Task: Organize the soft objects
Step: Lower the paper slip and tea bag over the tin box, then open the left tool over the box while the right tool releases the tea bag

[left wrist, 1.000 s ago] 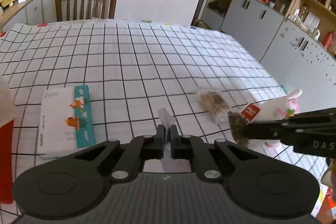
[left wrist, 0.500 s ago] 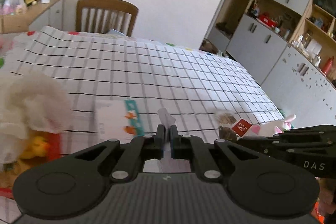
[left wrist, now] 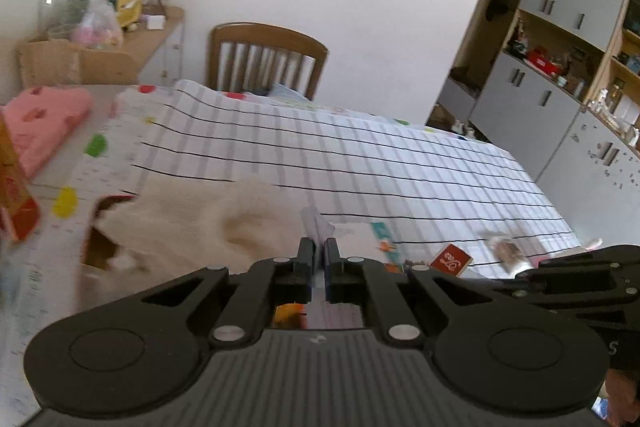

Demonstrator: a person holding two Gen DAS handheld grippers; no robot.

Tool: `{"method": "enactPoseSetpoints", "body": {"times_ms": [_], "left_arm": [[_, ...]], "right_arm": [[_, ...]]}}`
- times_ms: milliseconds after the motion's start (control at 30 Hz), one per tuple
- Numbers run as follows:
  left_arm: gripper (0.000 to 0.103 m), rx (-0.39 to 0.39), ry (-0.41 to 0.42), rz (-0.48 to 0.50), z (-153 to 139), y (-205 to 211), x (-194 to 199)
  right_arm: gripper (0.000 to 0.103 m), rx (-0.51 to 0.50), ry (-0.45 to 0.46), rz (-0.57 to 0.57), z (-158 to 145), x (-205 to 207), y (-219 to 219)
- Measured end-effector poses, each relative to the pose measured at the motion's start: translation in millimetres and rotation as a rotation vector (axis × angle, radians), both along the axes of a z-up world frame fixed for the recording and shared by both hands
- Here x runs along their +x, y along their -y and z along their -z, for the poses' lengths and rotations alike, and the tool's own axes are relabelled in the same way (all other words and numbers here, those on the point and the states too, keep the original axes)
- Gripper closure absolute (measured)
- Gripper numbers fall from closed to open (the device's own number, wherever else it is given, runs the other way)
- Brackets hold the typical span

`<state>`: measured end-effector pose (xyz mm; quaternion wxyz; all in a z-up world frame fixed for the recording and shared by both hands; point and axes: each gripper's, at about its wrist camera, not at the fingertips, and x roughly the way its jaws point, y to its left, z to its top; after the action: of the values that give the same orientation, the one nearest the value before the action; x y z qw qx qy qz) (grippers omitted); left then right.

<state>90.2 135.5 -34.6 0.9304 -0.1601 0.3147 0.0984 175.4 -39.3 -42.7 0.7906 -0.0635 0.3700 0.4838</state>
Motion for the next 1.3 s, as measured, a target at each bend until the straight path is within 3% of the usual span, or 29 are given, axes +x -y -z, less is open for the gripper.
{"method": "enactPoseSetpoints", "body": {"times_ms": [333, 567, 900, 1300], "left_arm": [[0.098, 0.02, -0.02, -0.071, 7, -68, -29], [0.098, 0.01, -0.069, -0.077, 25, -100, -29], [0.098, -0.004, -0.133, -0.043, 46, -102, -16], [0.093, 0.051, -0.211, -0.03, 55, -94, -11]], "right_arm": [[0.1, -0.054, -0.012, -0.041, 18, -24, -68], [0.1, -0.161, 0.011, -0.063, 41, -35, -97], [0.094, -0.23, 0.02, -0.067, 59, -34, -113], [0.083, -0.21, 0.013, -0.067, 64, -30, -110]]}}
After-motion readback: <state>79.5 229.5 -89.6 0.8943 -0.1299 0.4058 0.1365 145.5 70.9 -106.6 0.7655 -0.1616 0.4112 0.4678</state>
